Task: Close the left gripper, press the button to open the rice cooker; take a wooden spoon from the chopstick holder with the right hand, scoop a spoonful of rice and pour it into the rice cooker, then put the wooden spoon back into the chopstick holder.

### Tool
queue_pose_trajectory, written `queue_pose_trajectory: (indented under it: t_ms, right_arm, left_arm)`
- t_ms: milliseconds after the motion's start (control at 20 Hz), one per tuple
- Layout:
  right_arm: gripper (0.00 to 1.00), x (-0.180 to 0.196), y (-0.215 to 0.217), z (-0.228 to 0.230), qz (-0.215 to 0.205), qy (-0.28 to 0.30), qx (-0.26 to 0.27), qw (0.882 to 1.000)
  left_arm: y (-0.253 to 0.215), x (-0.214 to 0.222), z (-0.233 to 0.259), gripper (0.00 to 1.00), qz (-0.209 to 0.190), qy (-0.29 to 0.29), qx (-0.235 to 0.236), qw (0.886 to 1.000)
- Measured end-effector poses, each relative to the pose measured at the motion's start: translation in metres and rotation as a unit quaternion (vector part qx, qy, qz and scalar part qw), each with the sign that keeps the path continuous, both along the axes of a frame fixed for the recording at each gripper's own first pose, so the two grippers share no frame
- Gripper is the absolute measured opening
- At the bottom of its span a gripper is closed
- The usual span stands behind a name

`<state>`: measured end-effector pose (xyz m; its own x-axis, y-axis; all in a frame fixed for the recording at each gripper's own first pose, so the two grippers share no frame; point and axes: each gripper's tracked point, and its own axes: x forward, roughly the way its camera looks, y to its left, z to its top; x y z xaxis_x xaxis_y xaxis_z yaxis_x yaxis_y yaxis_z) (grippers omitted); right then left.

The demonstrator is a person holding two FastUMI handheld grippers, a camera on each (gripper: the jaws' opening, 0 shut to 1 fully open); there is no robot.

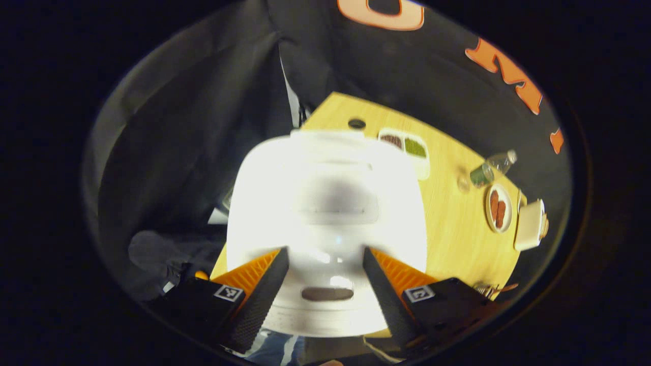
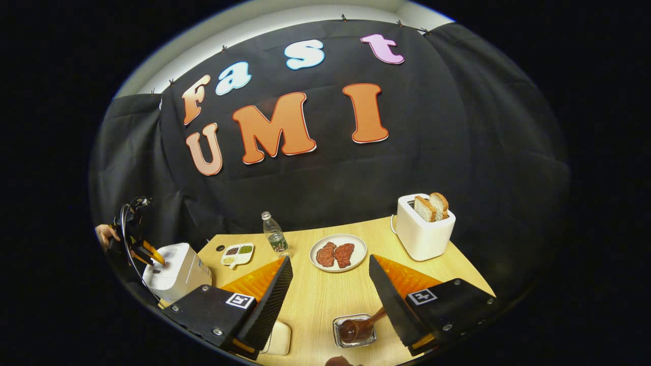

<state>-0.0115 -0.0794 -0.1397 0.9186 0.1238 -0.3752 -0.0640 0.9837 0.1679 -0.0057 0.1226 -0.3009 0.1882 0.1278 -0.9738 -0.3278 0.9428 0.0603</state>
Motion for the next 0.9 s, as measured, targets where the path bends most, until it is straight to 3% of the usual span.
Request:
queue_pose_trajectory:
  t_ms: [300,450,550,650,900]
  right_arm:
    - [0.94,0.004,0.015,0.004,0.014,-0.002,0.012,1.0]
    - [0.94,0.014,0.028,0.015,0.026,-0.009,0.016,0.999]
    - [0.94,0.025,0.04,0.029,0.034,-0.023,0.012,0.999]
    - [0.94,0.035,0.055,0.043,0.042,-0.042,-0.001,0.998]
    - [0.94,0.047,0.098,0.088,0.061,-0.104,-0.007,0.993]
  left_arm:
    - [0.005,0.002,0.017,1.0,0.003,-0.057,0.024,0.998]
    - [-0.011,0.016,0.046,1.0,-0.008,-0.145,0.04,0.989]
    - [-0.023,0.026,0.084,1.0,-0.027,-0.227,0.057,0.972]
    - [-0.031,0.033,0.13,1.0,-0.056,-0.305,0.084,0.947]
    - [-0.066,0.035,0.234,0.99,-0.105,-0.467,0.114,0.87]
